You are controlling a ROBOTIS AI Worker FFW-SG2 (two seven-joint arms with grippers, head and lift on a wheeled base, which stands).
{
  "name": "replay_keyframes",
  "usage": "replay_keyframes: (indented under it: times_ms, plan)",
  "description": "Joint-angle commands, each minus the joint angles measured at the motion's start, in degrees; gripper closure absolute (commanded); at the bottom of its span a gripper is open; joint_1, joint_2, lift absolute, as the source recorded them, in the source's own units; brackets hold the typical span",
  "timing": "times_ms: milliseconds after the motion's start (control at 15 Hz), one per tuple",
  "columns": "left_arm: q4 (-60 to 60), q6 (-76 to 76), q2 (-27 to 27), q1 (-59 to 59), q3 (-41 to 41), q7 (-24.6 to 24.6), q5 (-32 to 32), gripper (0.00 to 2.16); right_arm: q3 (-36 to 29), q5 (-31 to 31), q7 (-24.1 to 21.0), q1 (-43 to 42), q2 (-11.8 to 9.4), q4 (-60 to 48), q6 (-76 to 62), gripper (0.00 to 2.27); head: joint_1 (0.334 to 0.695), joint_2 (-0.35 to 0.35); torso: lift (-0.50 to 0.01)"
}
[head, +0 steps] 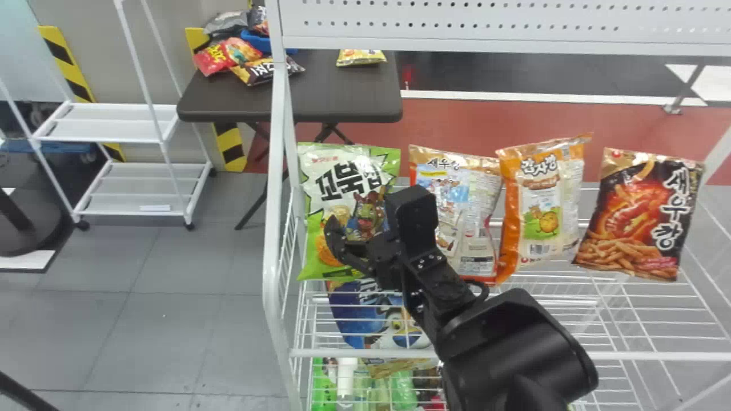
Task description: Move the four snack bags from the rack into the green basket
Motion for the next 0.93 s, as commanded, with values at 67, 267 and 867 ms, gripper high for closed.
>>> replay_keyframes:
  times_ms: [67, 267, 867]
  plan:
    - [0.7, 0.1, 0.6, -0.8, -0.2, -0.1, 0.9, 1.88, 0.4, -0.3, 2.9, -3.0, 0.1, 2.2, 5.5, 1.24, 0.695, 0.009, 0.000]
    - [0.9, -0.1, 0.6, -0.9, -0.3, 0.0, 0.9, 1.88, 0.5, 0.0, 5.7, -2.5, 0.1, 1.2, 8.4, 2.05, 0.695, 0.021, 0.000]
    - [0.3, -0.1, 0.3, -0.6, -0.5, -0.2, 0.7, 1.88, -1.3, 5.1, 7.4, 15.1, -2.7, -26.0, 13.9, 2.11, 0.695, 0.027, 0.000]
